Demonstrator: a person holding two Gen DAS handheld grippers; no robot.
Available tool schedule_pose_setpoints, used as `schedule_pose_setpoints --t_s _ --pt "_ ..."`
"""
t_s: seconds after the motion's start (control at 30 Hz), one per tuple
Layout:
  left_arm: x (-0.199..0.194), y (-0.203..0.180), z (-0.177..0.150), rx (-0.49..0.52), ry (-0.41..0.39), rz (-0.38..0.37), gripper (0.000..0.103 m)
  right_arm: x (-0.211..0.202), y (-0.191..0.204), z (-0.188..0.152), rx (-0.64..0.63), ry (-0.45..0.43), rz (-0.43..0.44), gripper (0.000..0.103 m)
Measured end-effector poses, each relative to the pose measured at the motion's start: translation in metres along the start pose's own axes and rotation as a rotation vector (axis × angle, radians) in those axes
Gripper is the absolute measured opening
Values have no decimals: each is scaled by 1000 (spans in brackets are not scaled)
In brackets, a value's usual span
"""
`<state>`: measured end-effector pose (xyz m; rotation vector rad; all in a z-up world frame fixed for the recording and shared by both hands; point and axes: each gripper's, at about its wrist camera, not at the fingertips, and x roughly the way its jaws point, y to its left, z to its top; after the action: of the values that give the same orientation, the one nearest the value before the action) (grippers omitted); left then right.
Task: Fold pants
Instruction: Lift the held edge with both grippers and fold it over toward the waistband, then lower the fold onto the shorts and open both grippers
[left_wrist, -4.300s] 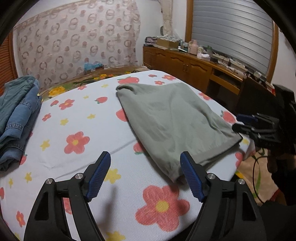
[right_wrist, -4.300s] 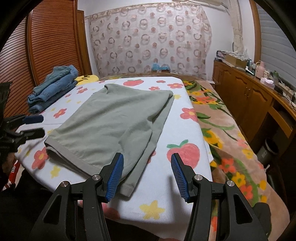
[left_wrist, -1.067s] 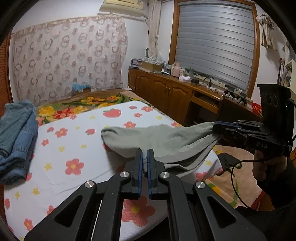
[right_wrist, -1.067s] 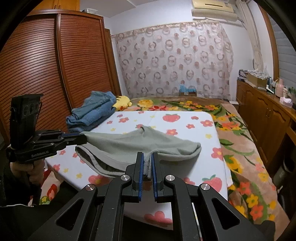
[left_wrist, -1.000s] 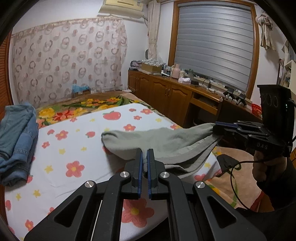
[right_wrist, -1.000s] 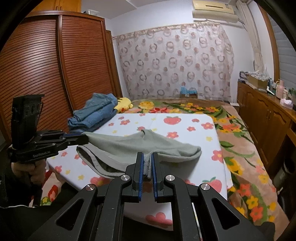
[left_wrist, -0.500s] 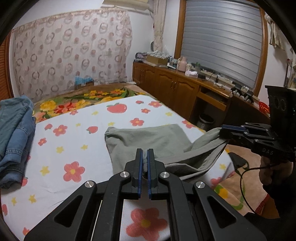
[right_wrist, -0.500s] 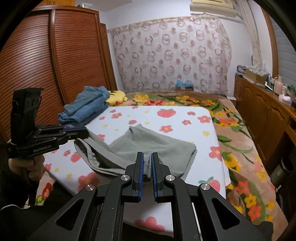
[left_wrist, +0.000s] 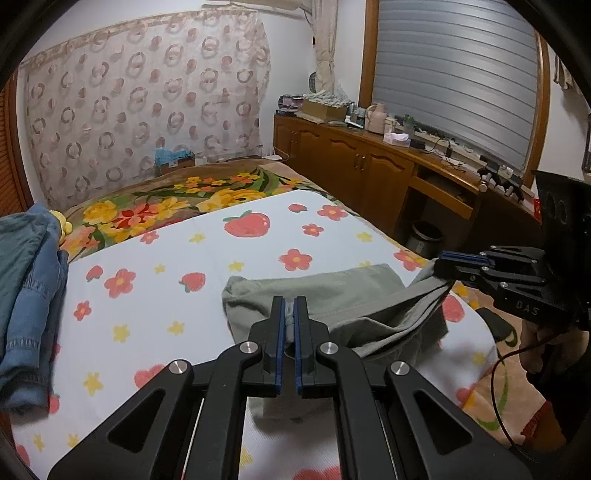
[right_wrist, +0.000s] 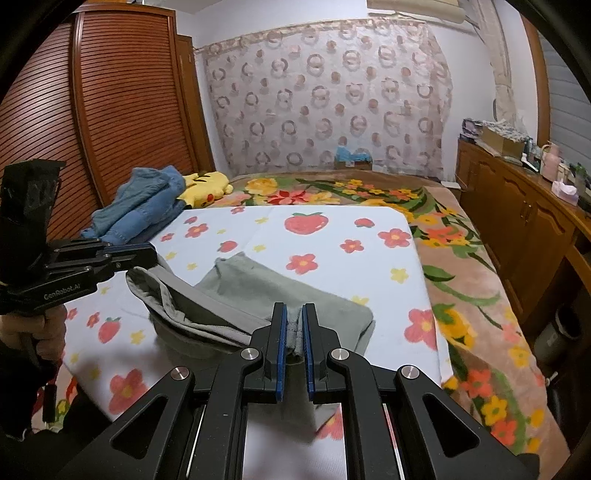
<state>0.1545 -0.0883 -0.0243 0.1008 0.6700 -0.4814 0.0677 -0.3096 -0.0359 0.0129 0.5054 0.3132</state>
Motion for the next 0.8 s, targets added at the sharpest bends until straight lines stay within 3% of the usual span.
schedule_pose_setpoints --t_s 0.57,0.8 --pt "49 22 9 -39 80 31 6 45 -12 12 35 51 -9 8" --pt "37 28 4 -58 65 29 40 32 -14 11 28 22 -17 18"
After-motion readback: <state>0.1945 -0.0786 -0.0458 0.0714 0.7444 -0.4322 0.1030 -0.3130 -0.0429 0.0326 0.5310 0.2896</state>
